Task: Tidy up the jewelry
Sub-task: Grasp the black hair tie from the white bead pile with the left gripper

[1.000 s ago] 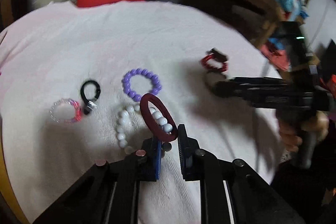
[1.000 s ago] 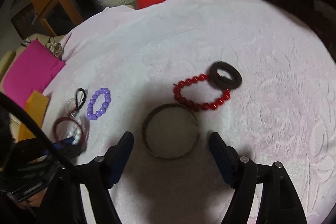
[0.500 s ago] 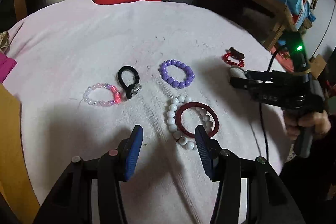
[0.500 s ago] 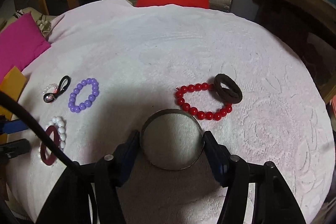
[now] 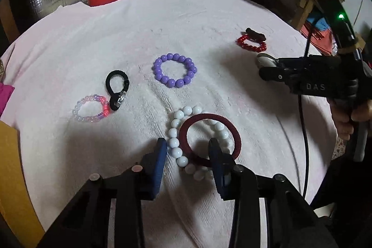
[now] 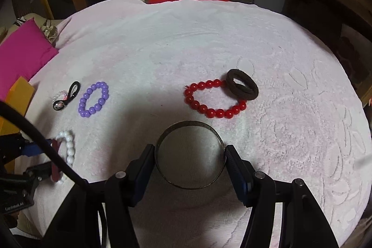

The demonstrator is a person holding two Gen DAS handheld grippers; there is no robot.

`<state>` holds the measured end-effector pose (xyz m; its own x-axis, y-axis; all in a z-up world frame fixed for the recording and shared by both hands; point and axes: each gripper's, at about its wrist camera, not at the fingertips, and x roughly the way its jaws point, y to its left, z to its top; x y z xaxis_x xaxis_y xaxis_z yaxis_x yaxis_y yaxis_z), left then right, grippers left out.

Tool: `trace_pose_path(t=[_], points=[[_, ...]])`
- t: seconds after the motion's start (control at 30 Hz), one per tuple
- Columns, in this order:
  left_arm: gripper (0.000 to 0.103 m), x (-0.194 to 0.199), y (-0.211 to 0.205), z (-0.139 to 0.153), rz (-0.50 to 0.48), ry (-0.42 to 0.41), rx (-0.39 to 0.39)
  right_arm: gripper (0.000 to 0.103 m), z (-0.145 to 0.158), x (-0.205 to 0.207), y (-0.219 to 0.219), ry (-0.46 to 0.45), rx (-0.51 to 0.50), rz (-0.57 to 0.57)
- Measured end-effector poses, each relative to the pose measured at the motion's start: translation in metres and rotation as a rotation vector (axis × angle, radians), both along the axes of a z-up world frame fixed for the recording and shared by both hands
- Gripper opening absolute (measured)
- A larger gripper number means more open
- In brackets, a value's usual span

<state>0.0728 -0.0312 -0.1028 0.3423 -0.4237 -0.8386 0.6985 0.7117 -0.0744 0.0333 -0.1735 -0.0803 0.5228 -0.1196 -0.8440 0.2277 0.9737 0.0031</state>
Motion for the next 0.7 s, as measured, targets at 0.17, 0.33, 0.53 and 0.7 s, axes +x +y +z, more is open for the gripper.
trace_pose_path(t=[0.17, 0.33, 0.53, 0.7], points=[[0.039, 0.003, 0.005, 0.002, 0.015, 0.003, -0.013, 0.063, 0.002, 0.0, -0.004, -0.002, 0.008, -0.001], [0.039, 0.005, 0.003, 0.007, 0.029, -0.049, 0.009, 0.063, 0.002, 0.002, -0.005, 0.001, 0.004, -0.001], [0.039, 0.042, 0.033, 0.01, 0.277, -0.058, -0.02, 0.063, 0.0, 0.0, -0.003, -0.014, -0.001, -0.009], [0.039, 0.067, 0.028, 0.011, 0.397, -0.047, -0.067, 0.064, -0.002, 0.001, 0.002, -0.027, -0.007, -0.011]])
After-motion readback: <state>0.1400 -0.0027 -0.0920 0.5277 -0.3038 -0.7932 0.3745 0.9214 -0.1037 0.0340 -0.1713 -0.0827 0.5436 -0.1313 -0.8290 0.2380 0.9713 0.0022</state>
